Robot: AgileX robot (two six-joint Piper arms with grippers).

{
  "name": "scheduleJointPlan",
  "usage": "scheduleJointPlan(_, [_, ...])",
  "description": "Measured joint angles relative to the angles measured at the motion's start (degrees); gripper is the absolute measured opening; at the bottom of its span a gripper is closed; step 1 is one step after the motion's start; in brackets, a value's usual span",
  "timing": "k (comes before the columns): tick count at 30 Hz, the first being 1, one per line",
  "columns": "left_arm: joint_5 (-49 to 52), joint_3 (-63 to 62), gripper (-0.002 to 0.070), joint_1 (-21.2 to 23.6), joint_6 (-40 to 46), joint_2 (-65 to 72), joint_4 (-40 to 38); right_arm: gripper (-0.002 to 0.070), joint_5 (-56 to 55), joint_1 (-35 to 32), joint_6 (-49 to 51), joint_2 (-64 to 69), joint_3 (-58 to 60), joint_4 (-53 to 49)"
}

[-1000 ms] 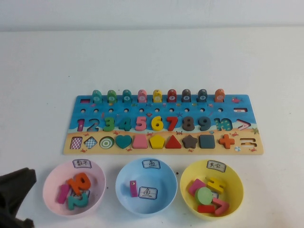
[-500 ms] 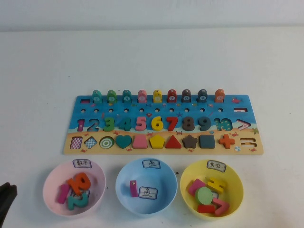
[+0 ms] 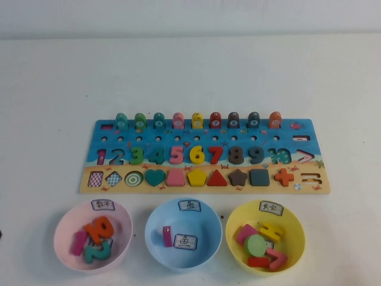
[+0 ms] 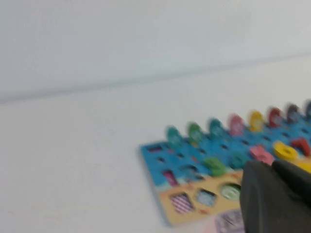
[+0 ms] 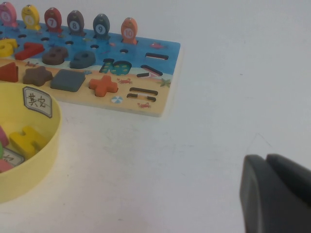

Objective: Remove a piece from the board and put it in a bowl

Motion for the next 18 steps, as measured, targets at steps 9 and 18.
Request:
scheduleJointPlan(9, [-6.2, 6.6, -0.0001, 15.9, 2.9, -3.9, -5.2, -0.0018, 0.0, 0.0, 0.0, 0.0, 0.0, 0.1])
scheduleJointPlan(18, [4.2, 6.8, -0.0001, 16.0, 2.9, -3.9, -5.0, -0.0018, 0.0, 0.0, 0.0, 0.0, 0.0, 0.1])
